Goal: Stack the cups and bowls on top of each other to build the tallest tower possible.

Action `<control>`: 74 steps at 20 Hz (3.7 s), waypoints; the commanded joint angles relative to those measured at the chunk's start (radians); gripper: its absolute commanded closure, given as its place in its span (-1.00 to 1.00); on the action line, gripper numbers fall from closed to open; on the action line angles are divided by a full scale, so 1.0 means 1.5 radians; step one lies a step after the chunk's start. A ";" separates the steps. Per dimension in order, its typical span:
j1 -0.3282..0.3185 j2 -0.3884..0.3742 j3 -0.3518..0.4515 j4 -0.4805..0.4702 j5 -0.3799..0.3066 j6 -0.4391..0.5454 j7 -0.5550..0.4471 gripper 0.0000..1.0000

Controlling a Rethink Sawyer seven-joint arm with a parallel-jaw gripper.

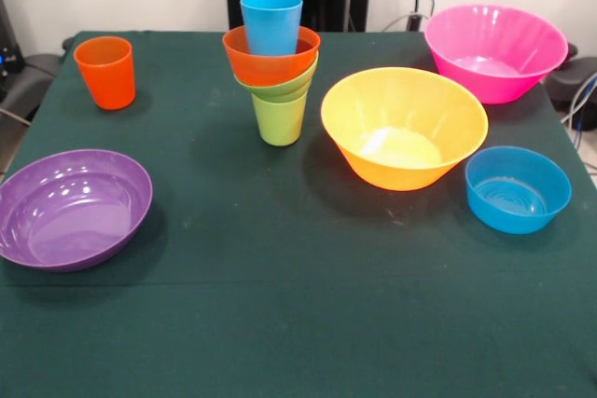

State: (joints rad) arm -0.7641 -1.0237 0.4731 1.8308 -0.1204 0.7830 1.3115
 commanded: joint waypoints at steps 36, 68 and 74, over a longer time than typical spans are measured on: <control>-0.095 0.086 0.135 0.066 0.075 0.067 -0.045 1.00; -0.119 0.135 0.141 0.025 0.003 0.073 -0.056 1.00; -0.123 0.125 0.145 0.031 0.002 0.079 -0.057 1.00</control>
State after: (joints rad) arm -0.9557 -0.8496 0.6590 1.8549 -0.0178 0.9459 1.3115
